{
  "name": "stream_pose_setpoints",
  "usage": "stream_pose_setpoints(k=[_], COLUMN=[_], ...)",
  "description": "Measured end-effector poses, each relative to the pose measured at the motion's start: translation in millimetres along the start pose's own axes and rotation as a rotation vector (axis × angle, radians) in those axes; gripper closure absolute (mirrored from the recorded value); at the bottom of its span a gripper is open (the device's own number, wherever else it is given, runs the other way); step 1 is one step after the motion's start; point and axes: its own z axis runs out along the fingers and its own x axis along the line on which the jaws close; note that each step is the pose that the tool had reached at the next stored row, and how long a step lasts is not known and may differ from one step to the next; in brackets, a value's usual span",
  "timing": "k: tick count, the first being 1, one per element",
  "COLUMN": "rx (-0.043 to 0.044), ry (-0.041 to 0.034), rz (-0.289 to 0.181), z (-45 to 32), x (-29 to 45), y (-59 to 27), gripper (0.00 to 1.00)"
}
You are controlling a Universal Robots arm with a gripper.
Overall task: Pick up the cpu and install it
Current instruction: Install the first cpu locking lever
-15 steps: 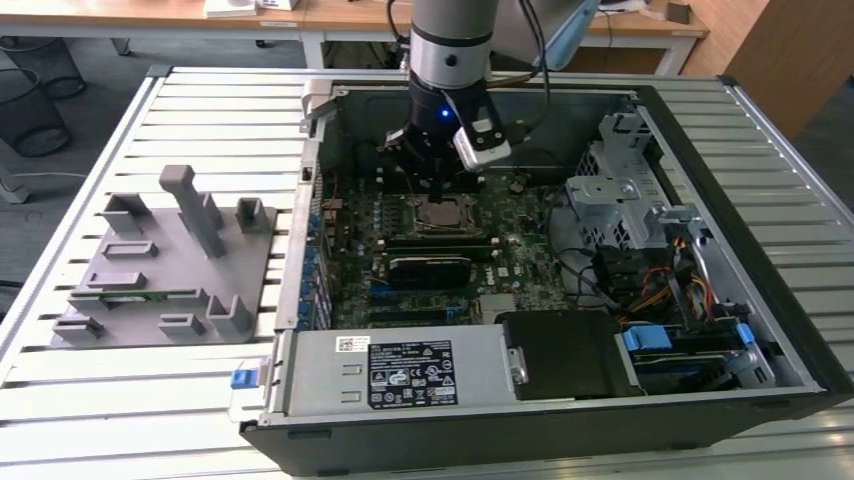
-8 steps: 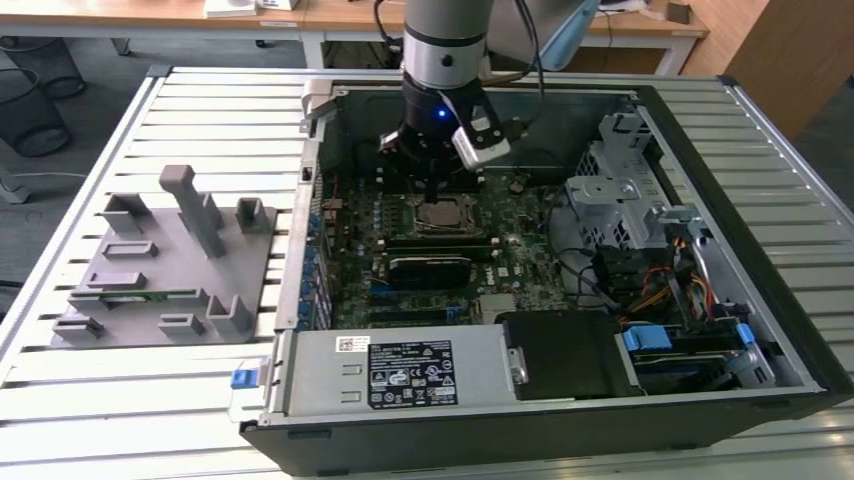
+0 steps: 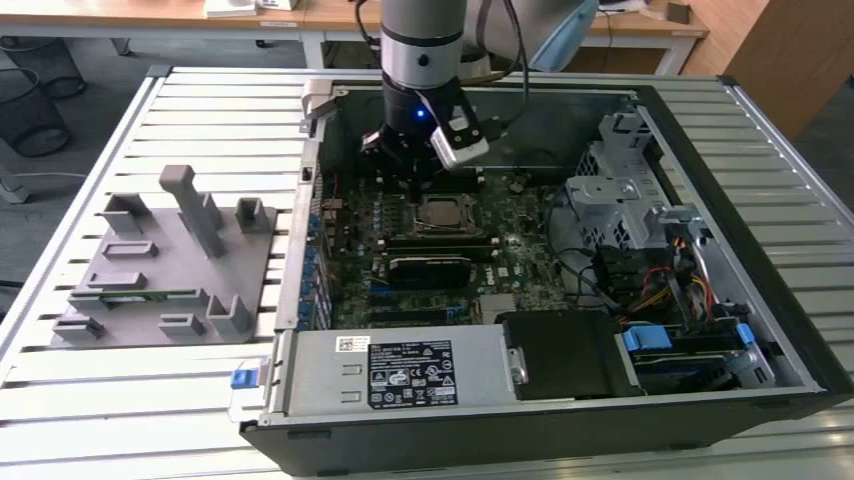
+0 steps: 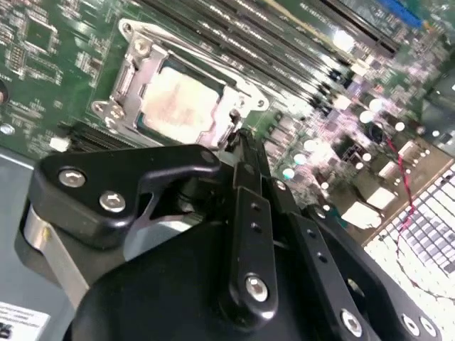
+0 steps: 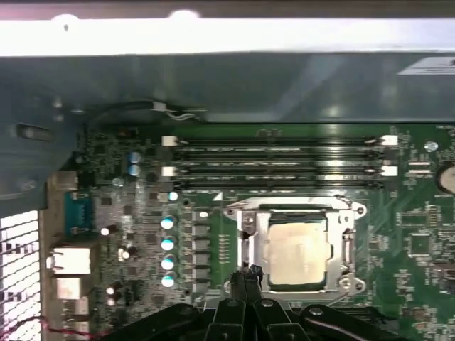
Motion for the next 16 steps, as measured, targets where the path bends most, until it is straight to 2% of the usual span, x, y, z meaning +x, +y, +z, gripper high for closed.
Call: stream_pose_setpoints(k=[6, 16], rx=[-0.0001, -0.0027], ry=[-0.0051, -0.0079], rz=[0.0, 0.0], z=[0.0, -4.5], x=[14.2, 19.1], y=[-0.3, 1.4], gripper=[0.89, 0.89])
